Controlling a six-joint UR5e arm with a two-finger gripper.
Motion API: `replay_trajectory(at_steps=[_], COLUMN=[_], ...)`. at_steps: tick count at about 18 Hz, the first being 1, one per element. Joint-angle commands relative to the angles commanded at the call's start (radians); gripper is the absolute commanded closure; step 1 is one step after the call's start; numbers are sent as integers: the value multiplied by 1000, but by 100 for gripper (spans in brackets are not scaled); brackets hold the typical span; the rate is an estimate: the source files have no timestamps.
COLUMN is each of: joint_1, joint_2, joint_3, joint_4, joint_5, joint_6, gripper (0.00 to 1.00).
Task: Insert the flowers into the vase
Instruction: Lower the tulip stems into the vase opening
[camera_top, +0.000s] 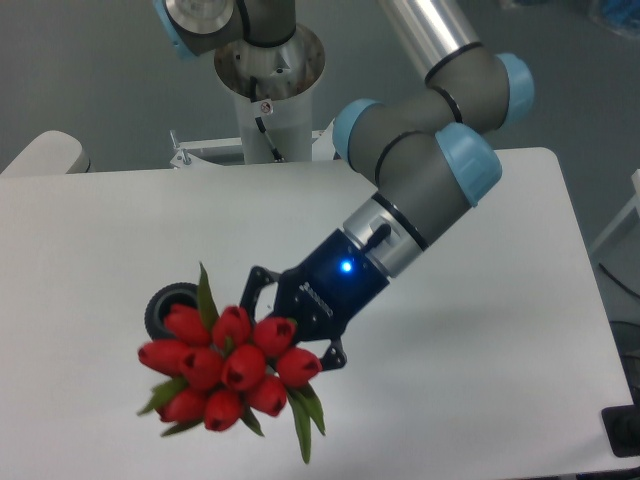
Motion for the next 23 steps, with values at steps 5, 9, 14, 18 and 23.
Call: replay_trajectory(at_steps=[5,9,14,18,23], joint_1=[-14,-31,-52,-58,-60], joint_2=[51,80,97,117,118], joint_3=[-95,-182,-261,-296,-299], joint_4=[15,34,38,38,38], joint_5=[-81,-128,-129,-129,-129], joint_6=[21,83,164,170,170], gripper=[96,95,93,93,93])
